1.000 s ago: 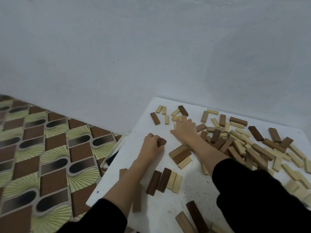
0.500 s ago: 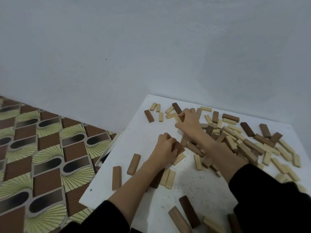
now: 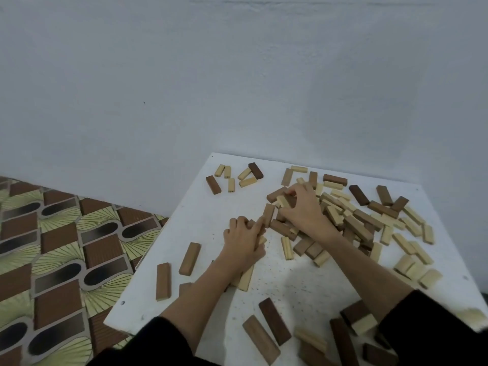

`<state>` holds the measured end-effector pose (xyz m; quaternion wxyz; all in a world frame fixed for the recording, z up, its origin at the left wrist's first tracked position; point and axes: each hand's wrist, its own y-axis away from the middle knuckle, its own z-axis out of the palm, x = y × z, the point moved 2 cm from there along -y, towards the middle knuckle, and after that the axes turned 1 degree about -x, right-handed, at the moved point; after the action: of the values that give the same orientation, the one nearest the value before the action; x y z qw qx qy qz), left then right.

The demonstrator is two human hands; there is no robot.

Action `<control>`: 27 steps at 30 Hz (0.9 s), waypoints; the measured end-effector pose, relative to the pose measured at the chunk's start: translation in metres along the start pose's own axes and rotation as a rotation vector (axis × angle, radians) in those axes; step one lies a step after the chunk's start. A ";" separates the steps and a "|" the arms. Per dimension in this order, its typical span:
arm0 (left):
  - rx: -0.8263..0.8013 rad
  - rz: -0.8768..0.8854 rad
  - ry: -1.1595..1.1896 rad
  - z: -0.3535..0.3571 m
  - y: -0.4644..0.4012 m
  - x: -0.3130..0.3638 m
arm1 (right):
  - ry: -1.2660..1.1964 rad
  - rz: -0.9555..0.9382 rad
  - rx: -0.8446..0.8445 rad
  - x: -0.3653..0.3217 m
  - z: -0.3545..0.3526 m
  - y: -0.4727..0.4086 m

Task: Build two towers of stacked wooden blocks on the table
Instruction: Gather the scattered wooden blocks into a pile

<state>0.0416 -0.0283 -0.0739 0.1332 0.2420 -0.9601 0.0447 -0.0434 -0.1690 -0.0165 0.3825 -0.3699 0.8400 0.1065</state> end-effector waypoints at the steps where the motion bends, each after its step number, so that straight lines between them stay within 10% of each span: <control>1: -0.004 -0.002 0.010 0.000 -0.001 0.001 | -0.006 0.002 0.012 0.004 -0.005 0.004; 15: 0.060 0.085 0.192 -0.017 -0.065 0.090 | 0.147 0.079 0.220 0.060 -0.069 0.035; 27: -0.061 0.111 0.286 -0.003 -0.069 0.073 | 0.518 -0.050 -0.033 0.086 -0.035 0.052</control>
<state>0.0135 -0.1217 -0.0489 0.2733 0.1757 -0.9440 0.0569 -0.1367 -0.1948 -0.0601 0.1512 -0.4116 0.8987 0.0126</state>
